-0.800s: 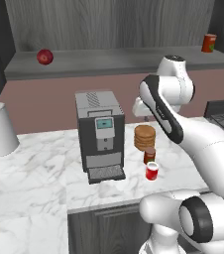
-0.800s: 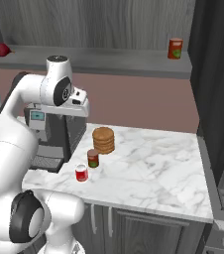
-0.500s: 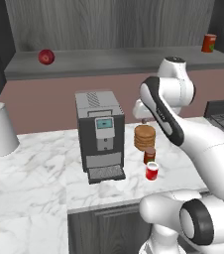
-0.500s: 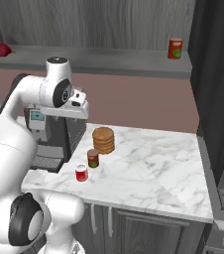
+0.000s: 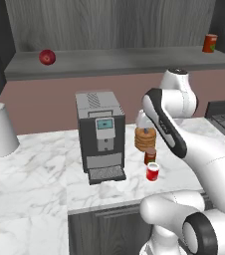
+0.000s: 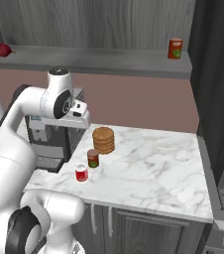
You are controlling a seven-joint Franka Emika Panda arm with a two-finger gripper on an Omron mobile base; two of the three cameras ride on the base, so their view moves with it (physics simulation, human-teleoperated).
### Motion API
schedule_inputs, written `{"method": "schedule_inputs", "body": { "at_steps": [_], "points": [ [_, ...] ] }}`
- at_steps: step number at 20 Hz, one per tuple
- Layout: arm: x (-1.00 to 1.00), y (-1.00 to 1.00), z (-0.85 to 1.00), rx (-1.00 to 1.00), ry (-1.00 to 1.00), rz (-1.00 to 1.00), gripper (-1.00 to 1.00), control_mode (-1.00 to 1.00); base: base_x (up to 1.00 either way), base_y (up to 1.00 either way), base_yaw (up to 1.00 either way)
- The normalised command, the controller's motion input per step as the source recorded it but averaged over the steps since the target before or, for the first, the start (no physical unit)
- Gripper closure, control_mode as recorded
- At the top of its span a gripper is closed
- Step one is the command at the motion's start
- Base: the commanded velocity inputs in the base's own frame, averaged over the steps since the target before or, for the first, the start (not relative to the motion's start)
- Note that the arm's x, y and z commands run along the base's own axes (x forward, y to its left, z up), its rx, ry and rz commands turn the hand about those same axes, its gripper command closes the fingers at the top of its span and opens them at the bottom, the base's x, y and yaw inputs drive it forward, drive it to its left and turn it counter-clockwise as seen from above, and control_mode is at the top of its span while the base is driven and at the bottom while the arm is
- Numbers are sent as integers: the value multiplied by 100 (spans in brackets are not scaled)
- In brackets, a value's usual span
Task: Pick the cans from the counter and place them in their designated side in the cabinet.
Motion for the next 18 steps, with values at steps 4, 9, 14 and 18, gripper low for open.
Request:
{"method": "schedule_inputs", "body": {
  "at_steps": [4, 9, 14, 18],
  "points": [
    [-2, -11, -26, 0, 0, 0, -100, -100, 0, 0, 0],
    [0, -7, -30, -1, 0, 0, -100, -100, 0, 0, 0],
    [0, -8, -26, -1, 0, 0, -100, -100, 0, 0, 0],
    [0, -8, -26, 0, 0, 0, -100, -100, 0, 0, 0]
  ]
}}
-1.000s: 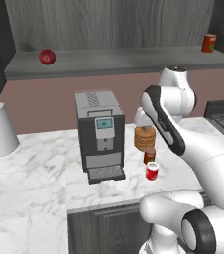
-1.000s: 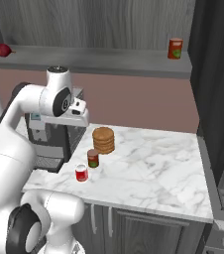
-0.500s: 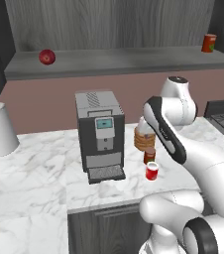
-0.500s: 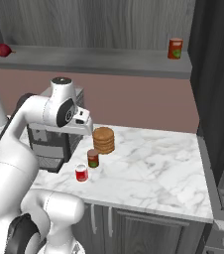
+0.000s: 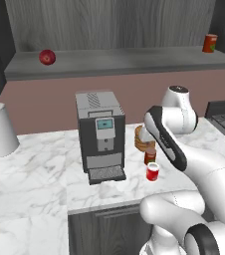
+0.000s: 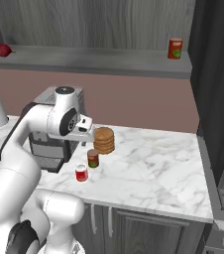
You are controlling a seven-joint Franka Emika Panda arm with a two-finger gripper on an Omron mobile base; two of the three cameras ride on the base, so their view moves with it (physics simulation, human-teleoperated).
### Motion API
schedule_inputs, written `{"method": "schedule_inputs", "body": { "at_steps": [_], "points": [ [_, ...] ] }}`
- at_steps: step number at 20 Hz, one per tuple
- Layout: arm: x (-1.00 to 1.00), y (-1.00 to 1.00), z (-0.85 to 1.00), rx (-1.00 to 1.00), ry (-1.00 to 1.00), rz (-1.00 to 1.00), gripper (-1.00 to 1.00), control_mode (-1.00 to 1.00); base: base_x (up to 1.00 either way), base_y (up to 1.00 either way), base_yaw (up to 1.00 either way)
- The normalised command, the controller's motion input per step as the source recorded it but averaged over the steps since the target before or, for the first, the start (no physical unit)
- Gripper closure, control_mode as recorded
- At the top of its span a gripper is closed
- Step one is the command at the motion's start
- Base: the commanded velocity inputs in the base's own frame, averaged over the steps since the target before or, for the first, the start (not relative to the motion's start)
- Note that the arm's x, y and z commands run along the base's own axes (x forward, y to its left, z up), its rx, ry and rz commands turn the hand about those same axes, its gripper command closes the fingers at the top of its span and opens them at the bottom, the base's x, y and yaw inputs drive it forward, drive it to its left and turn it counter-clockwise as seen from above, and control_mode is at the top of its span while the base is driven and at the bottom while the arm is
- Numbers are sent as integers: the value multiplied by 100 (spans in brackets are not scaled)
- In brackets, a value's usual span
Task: Pick the cans from the counter and place them in their designated side in the cabinet.
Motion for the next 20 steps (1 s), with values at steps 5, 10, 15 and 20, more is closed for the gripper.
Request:
{"method": "schedule_inputs", "body": {
  "at_steps": [5, 10, 15, 20],
  "points": [
    [0, -3, -25, 0, 0, 0, -100, -100, 0, 0, 0],
    [0, -5, -27, 0, 0, 0, -100, -100, 0, 0, 0],
    [0, -8, -24, 0, 1, 0, -100, -100, 0, 0, 0],
    [0, -4, -24, 0, 1, 0, -100, -100, 0, 0, 0]
  ]
}}
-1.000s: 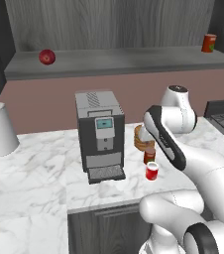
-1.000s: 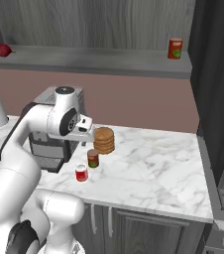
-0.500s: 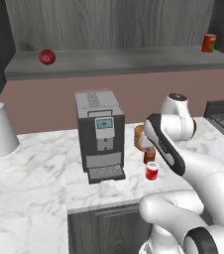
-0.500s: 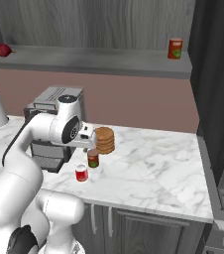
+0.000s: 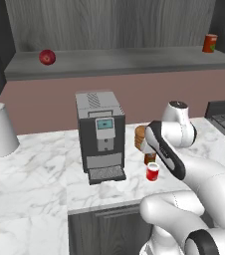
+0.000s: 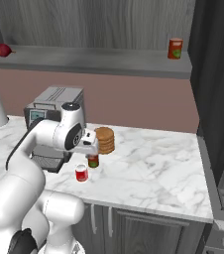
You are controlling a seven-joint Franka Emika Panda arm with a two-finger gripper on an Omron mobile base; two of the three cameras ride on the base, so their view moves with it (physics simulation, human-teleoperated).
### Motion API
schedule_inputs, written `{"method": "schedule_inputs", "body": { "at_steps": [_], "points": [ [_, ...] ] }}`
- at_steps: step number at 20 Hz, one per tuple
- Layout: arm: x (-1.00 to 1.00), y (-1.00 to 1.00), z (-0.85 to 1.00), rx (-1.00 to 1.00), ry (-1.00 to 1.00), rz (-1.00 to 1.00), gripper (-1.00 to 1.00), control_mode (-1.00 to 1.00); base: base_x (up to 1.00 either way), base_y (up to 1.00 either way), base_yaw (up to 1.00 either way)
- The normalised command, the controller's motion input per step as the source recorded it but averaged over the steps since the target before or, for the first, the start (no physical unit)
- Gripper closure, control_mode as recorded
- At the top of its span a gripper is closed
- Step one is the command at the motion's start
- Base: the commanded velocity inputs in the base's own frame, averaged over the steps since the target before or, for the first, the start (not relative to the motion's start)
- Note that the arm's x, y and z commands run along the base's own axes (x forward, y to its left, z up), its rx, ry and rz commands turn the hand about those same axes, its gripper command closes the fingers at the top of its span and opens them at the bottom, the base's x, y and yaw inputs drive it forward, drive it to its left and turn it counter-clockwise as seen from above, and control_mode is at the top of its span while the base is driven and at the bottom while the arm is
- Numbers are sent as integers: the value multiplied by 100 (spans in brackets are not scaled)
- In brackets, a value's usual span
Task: Pick the cans from the counter and place them in their designated side in the cabinet.
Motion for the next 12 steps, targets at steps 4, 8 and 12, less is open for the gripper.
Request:
{"method": "schedule_inputs", "body": {
  "at_steps": [4, 8, 12],
  "points": [
    [0, 0, -25, 0, 1, 0, -100, -100, 0, 0, 0],
    [0, 0, -24, 0, 2, 0, -100, -100, 0, 0, 0],
    [2, 0, -20, 0, 2, 0, -100, -100, 0, 0, 0]
  ]
}}
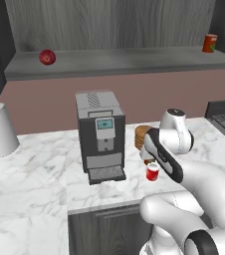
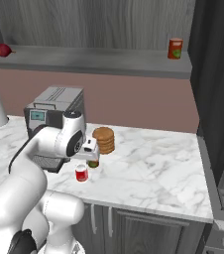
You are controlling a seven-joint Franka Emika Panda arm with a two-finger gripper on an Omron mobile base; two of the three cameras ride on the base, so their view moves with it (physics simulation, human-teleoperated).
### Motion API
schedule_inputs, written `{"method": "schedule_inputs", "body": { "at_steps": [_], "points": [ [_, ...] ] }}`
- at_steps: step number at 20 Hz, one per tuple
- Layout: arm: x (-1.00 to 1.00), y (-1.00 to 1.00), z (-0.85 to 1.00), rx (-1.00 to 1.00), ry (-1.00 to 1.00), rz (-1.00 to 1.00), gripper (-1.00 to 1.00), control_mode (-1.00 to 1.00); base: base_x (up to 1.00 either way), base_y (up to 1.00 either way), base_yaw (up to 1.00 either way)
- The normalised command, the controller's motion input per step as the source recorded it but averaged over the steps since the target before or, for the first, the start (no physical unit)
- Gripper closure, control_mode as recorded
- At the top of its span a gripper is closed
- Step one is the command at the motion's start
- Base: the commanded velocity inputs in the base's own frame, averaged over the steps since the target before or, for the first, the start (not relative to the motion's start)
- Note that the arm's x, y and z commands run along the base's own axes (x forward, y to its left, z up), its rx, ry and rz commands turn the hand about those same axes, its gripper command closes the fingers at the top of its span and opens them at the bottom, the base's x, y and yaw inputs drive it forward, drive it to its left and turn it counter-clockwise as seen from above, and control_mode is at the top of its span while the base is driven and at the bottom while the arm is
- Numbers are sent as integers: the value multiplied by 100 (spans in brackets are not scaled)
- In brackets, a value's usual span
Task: Pick the cans from the counter and place them in their designated side in the cabinet.
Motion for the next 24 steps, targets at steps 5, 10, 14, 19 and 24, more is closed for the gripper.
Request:
{"method": "schedule_inputs", "body": {
  "at_steps": [5, 10, 14, 19, 24],
  "points": [
    [3, 0, -21, 0, 2, 0, -100, -100, 0, 0, 0],
    [4, 0, -19, 0, 1, 0, -100, -100, 0, 0, 0],
    [8, 0, -17, 0, 1, 0, -100, -100, 0, 0, 0],
    [11, 0, -17, 0, 1, 0, -100, -100, 0, 0, 0],
    [9, 0, -16, 0, 1, 0, -100, -100, 0, 0, 0]
  ]
}}
